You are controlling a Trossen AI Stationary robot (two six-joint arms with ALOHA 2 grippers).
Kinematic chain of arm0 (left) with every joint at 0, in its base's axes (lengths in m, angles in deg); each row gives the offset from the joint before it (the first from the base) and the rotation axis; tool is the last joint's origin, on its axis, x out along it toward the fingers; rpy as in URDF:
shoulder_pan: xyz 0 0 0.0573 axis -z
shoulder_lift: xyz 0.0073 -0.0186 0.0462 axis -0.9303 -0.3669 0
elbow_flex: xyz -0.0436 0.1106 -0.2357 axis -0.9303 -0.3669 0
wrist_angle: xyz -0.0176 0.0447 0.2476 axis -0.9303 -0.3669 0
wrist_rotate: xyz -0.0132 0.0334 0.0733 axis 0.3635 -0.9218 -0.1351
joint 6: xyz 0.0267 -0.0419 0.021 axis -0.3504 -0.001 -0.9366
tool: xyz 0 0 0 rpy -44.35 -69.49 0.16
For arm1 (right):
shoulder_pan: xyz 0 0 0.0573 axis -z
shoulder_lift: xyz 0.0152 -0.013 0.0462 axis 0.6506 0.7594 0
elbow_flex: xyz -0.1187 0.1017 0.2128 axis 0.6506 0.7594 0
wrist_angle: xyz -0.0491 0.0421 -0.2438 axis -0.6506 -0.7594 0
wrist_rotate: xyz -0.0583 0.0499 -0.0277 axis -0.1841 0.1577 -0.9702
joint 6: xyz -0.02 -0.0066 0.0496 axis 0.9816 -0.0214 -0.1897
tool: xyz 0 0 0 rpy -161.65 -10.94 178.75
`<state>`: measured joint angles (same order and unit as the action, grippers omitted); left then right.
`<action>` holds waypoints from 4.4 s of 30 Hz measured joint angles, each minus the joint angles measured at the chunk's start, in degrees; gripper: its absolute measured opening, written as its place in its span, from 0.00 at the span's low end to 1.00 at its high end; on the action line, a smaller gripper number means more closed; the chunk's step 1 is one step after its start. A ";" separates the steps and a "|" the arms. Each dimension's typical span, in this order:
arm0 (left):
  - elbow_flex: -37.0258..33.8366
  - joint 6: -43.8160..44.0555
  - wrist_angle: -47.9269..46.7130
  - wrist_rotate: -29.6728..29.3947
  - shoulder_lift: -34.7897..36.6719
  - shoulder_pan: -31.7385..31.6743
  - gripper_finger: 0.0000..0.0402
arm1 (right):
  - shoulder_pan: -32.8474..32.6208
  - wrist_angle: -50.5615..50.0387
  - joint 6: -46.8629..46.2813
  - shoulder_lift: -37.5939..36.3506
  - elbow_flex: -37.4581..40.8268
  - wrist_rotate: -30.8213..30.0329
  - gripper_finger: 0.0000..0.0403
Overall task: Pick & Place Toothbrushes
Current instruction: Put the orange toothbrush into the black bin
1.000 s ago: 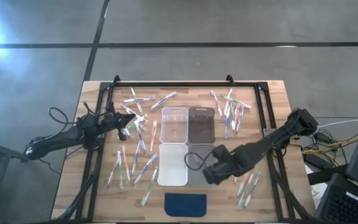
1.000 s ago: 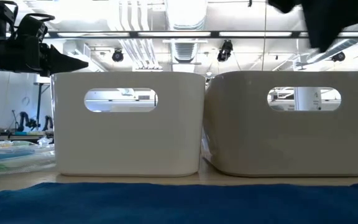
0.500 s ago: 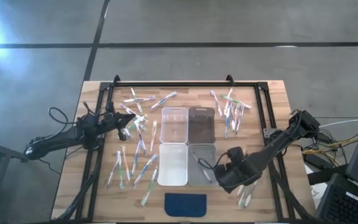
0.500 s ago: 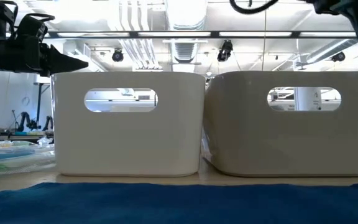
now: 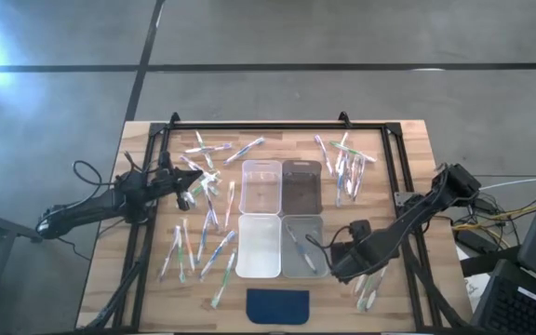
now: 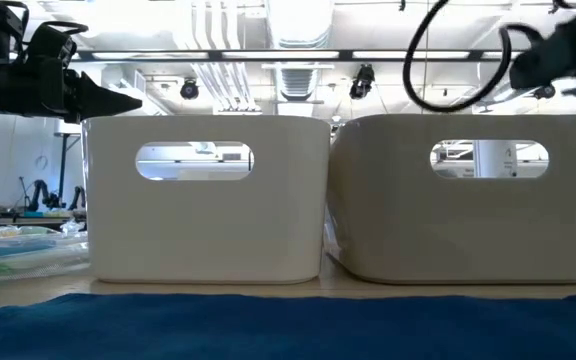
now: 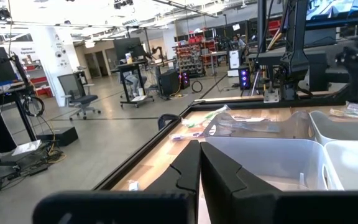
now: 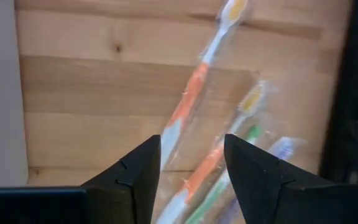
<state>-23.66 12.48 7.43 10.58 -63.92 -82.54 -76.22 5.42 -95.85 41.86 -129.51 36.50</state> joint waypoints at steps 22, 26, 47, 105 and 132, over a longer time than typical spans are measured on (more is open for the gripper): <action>0.00 0.00 0.04 0.00 0.00 -0.02 0.04 | 0.03 27.35 -2.68 -4.43 19.94 0.99 0.33; 0.00 0.00 0.04 0.00 0.00 -0.02 0.04 | 0.02 28.07 -3.30 -4.48 21.06 0.88 0.30; 0.00 0.00 0.04 0.02 0.00 -0.07 0.04 | 0.02 28.65 -3.24 -4.40 21.03 -0.16 0.06; 0.00 0.00 0.05 0.03 -0.09 -0.07 0.05 | 33.61 13.37 66.26 -10.04 -9.44 -18.18 0.04; 0.00 0.00 0.04 0.04 -0.09 -0.02 0.04 | 43.28 8.21 77.02 4.71 -16.78 -7.99 0.04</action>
<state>-23.66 12.48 7.47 10.62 -64.01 -82.56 -32.95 13.63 -18.84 46.57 -146.29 28.51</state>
